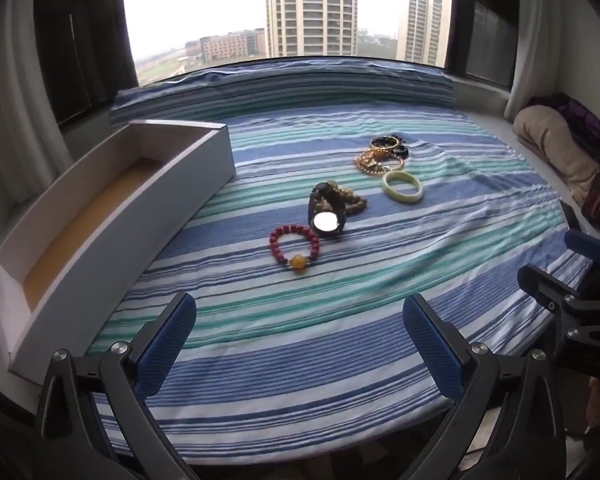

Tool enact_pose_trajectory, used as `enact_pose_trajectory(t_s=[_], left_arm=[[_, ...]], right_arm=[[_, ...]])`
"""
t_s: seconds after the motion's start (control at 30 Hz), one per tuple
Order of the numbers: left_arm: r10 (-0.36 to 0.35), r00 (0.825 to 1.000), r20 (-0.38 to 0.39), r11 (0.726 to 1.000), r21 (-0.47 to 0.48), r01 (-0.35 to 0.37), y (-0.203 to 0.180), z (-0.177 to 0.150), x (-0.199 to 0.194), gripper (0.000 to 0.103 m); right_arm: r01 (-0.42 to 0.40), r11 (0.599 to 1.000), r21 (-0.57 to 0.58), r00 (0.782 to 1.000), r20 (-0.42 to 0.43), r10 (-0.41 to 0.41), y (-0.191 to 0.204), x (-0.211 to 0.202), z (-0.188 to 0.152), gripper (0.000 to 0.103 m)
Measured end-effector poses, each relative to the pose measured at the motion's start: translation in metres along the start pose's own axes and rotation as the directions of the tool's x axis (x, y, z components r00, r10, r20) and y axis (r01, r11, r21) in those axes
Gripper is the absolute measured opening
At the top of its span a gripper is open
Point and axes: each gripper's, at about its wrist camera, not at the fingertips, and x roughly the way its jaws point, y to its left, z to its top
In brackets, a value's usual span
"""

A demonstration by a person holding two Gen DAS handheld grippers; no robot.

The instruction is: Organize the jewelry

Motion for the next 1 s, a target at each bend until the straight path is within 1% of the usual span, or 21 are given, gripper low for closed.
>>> enact_pose_trajectory(t_s=[0.37, 0.57, 1.0], left_arm=[[0.001, 1.000, 0.007, 1.000, -0.023, -0.001, 0.0041, -0.0013, -0.0024, 0.103], [0.009, 1.000, 0.021, 1.000, -0.021, -0.008, 0.0045, -0.0012, -0.0052, 0.103], [0.017, 1.000, 0.019, 1.000, -0.015, -0.016, 0.0025, -0.0011, -0.0062, 0.103]], right_arm=[[-0.009, 1.000, -0.007, 1.000, -0.010, 0.009, 0.0049, 0.0031, -0.0012, 0.094], [-0.012, 1.000, 0.003, 1.000, -0.016, 0.013, 0.0052, 0.0053, -0.0023, 0.094], [-0.008, 1.000, 0.007, 1.000, -0.012, 0.008, 0.0027, 0.0008, -0.0004, 0.094]])
